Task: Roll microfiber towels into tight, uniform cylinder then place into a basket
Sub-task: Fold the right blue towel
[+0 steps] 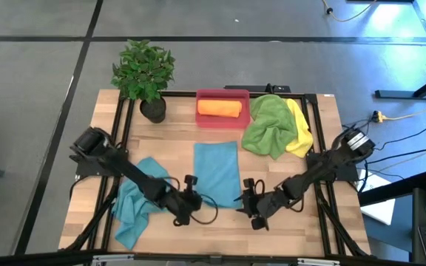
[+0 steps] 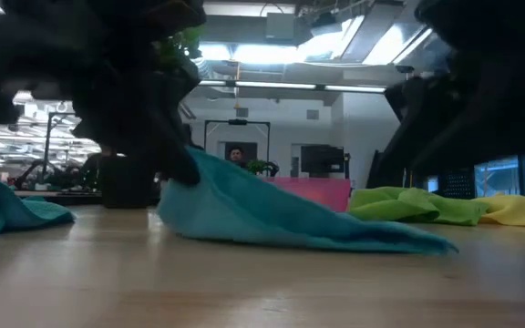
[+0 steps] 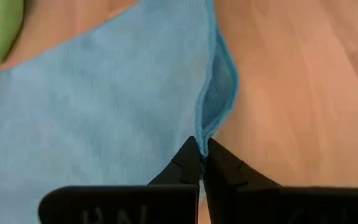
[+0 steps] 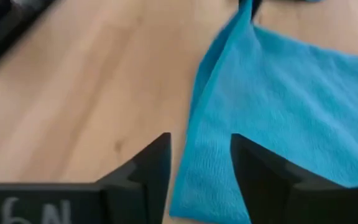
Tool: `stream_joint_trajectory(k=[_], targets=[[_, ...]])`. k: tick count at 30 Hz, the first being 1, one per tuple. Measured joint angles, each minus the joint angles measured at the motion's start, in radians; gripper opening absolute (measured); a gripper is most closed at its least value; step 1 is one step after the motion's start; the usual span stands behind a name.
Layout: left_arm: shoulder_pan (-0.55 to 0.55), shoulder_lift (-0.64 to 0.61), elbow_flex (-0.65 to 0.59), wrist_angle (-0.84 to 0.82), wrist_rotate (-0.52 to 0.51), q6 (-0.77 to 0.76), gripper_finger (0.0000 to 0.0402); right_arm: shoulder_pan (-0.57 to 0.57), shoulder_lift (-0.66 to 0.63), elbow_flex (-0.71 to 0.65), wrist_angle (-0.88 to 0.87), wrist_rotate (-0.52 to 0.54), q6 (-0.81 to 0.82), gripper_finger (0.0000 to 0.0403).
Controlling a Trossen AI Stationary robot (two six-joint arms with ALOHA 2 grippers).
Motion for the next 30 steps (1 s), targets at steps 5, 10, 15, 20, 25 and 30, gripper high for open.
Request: stream_joint_trajectory(k=[5, 10, 15, 20, 25, 30], targets=[[0.034, -0.088, -0.134, 0.181, 0.058, -0.045, 0.0, 0.008, 0.043, 0.003, 0.009, 0.048, -0.01, 0.0206], [0.06, -0.163, -0.254, 0.301, 0.058, -0.114, 0.0, 0.009, 0.046, 0.004, 0.02, 0.073, -0.011, 0.0226], [0.076, -0.187, -0.303, 0.344, 0.058, -0.151, 0.0, 0.012, 0.047, 0.004, 0.023, 0.085, -0.013, 0.0236], [0.091, -0.186, -0.306, 0.345, 0.069, -0.151, 0.0, 0.013, 0.06, 0.004, 0.026, 0.09, -0.018, 0.0236], [0.114, -0.186, -0.306, 0.349, 0.078, -0.157, 0.0, 0.02, 0.11, 0.046, 0.019, 0.091, -0.048, 0.0237], [0.14, -0.186, -0.306, 0.348, 0.096, -0.171, 0.0, 0.033, 0.18, 0.178, -0.138, 0.16, -0.103, 0.0237]])
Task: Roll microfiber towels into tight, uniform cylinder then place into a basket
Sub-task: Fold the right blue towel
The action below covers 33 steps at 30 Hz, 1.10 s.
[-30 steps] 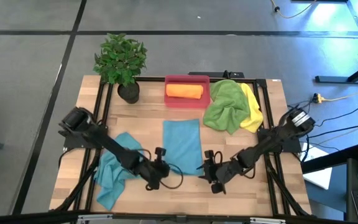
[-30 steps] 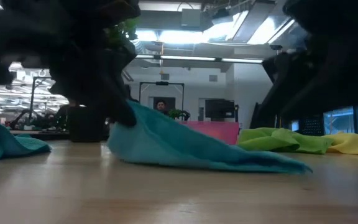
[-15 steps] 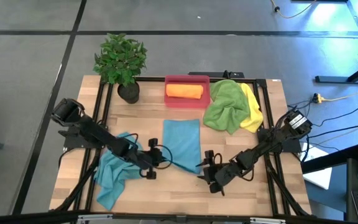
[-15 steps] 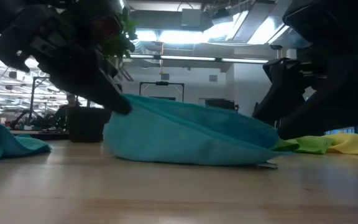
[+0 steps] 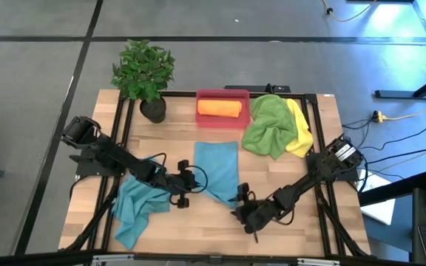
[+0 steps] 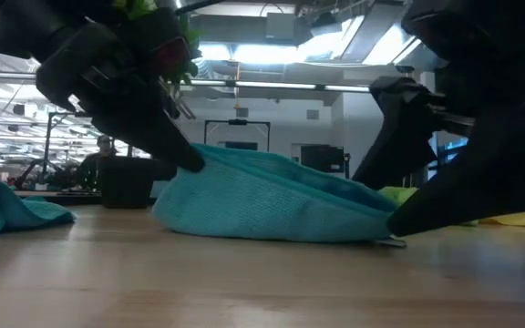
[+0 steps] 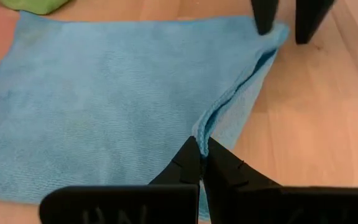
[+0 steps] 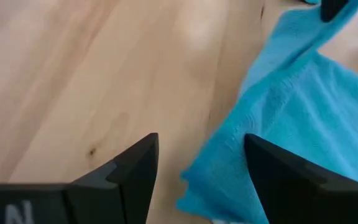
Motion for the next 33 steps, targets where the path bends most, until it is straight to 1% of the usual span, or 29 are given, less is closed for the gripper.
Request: stream_joint_trajectory(k=[4, 7, 10, 14, 17, 19, 28, 31, 33], targets=[[0.002, 0.0, 0.0, 0.0, 0.008, 0.0, 0.0, -0.001, 0.057, 0.114, -0.22, 0.051, 0.03, 0.0237], [0.001, 0.0, 0.0, -0.001, 0.007, 0.0, 0.0, 0.0, 0.093, 0.179, -0.334, 0.072, 0.067, 0.0237], [0.001, 0.0, 0.0, -0.002, 0.007, 0.0, 0.0, 0.004, 0.114, 0.219, -0.4, 0.083, 0.089, 0.0237], [0.001, 0.0, 0.0, -0.005, 0.007, 0.003, 0.0, 0.018, 0.12, 0.231, -0.426, 0.122, 0.101, 0.0227], [0.001, 0.0, 0.0, -0.006, 0.008, 0.003, 0.0, 0.032, 0.122, 0.234, -0.45, 0.151, 0.093, 0.02], [0.001, 0.0, 0.0, -0.009, 0.009, 0.002, 0.0, 0.034, 0.122, 0.234, -0.46, 0.152, 0.097, 0.0174], [0.001, 0.0, 0.0, -0.011, 0.023, 0.015, 0.0, 0.035, 0.124, 0.233, -0.467, 0.154, 0.149, 0.0016], [0.001, 0.0, 0.0, -0.011, 0.079, 0.043, 0.0, 0.034, 0.123, 0.233, -0.466, 0.152, 0.199, 0.001], [0.001, 0.0, 0.0, -0.012, 0.114, 0.056, 0.0005, 0.022, 0.117, 0.233, -0.473, 0.13, 0.243, 0.0007]])
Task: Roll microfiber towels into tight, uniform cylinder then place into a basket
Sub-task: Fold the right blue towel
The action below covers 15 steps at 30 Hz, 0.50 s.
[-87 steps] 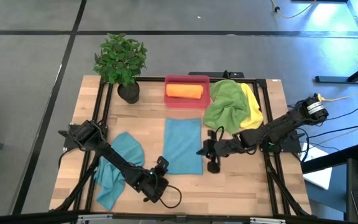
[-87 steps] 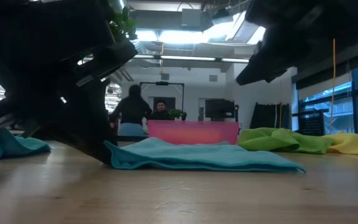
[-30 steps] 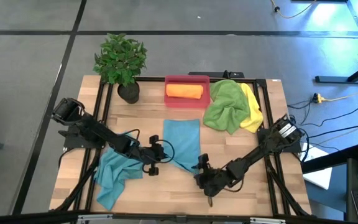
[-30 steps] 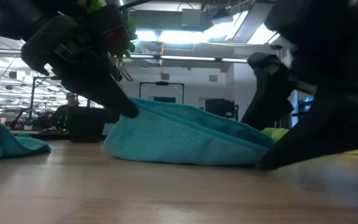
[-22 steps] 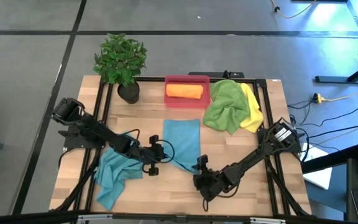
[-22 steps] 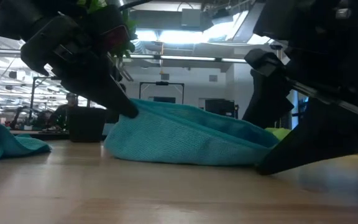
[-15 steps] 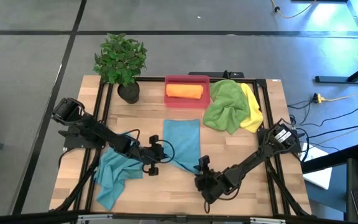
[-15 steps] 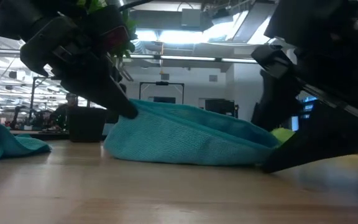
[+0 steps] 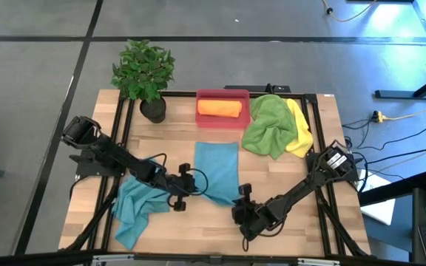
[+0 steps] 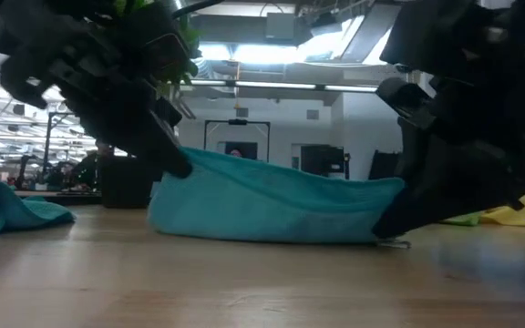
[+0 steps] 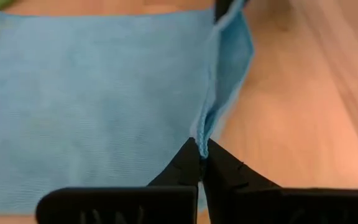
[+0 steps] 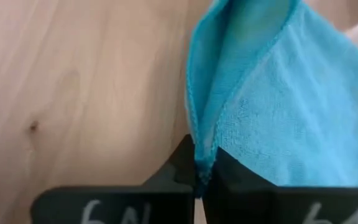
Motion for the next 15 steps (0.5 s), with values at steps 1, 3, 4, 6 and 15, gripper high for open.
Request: stream_joint_trajectory(k=[1, 3, 4, 6, 15], targets=[[-0.002, 0.0, 0.0, -0.004, 0.014, 0.0, 0.0011, -0.007, -0.003, 0.0, 0.001, -0.016, 0.017, 0.0006], [-0.008, 0.0, 0.0, -0.007, 0.035, 0.011, 0.0027, -0.022, -0.008, 0.0, -0.011, -0.038, 0.055, 0.0006], [-0.014, 0.0, 0.0, -0.007, 0.042, 0.022, 0.0037, -0.03, -0.01, 0.0, -0.01, -0.052, 0.07, 0.0006], [-0.029, 0.0, 0.0, -0.007, 0.047, 0.031, 0.0059, -0.043, -0.019, 0.0, -0.027, -0.066, 0.1, 0.0004], [-0.113, 0.0, 0.001, -0.028, 0.033, 0.018, 0.0141, -0.099, -0.07, 0.0, -0.024, -0.153, 0.197, 0.0002]])
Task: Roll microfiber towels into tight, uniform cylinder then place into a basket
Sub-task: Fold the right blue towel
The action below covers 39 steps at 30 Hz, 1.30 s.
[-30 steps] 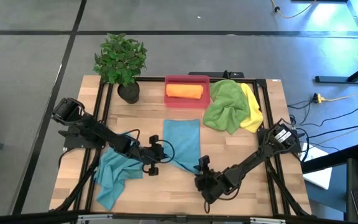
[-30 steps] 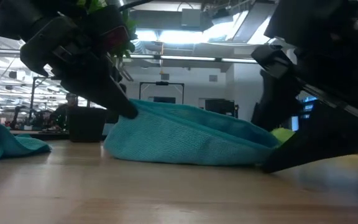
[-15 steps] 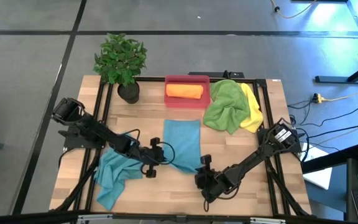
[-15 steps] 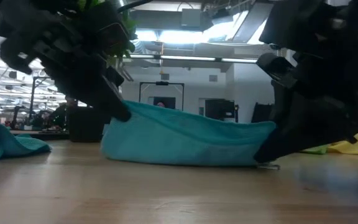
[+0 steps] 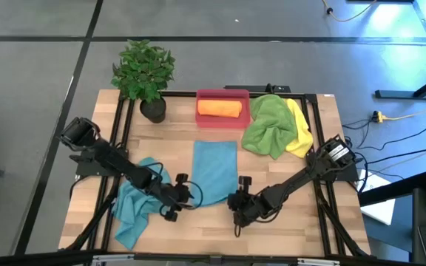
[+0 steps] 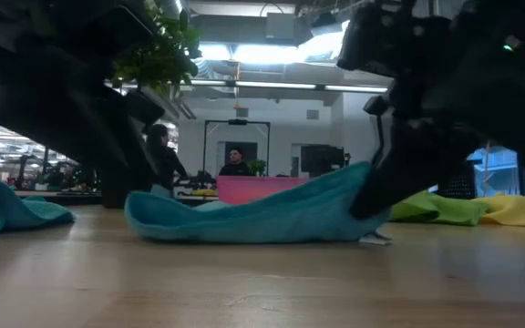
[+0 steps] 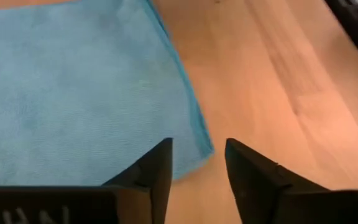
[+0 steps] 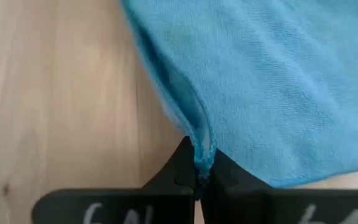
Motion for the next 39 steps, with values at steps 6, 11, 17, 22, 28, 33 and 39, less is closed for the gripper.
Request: stream_joint_trajectory(k=[6, 11, 17, 22, 28, 33, 39], targets=[[-0.078, 0.013, 0.0, 0.0, -0.116, 0.0, 0.0156, -0.019, -0.011, 0.0, 0.001, -0.037, 0.022, 0.0002], [-0.121, 0.053, 0.0, 0.002, -0.21, 0.026, 0.0157, -0.031, -0.011, 0.0, 0.006, -0.053, 0.025, 0.0001], [-0.138, 0.143, 0.015, 0.003, -0.286, 0.062, 0.0157, -0.041, -0.011, 0.0, 0.006, -0.065, 0.025, 0.0001], [-0.139, 0.226, 0.094, 0.002, -0.341, 0.186, 0.0153, -0.044, -0.011, 0.0, 0.006, -0.083, 0.025, 0.0001], [-0.139, 0.29, 0.165, -0.025, -0.392, 0.275, 0.0148, -0.044, -0.011, 0.0, -0.001, -0.087, 0.039, 0.0001], [-0.154, 0.295, 0.167, -0.033, -0.406, 0.293, 0.0111, -0.044, -0.011, 0.0, -0.012, -0.087, 0.043, 0.0001], [-0.177, 0.294, 0.167, -0.069, -0.449, 0.259, 0.0087, -0.044, -0.011, 0.0, -0.019, -0.095, 0.047, 0.0002]])
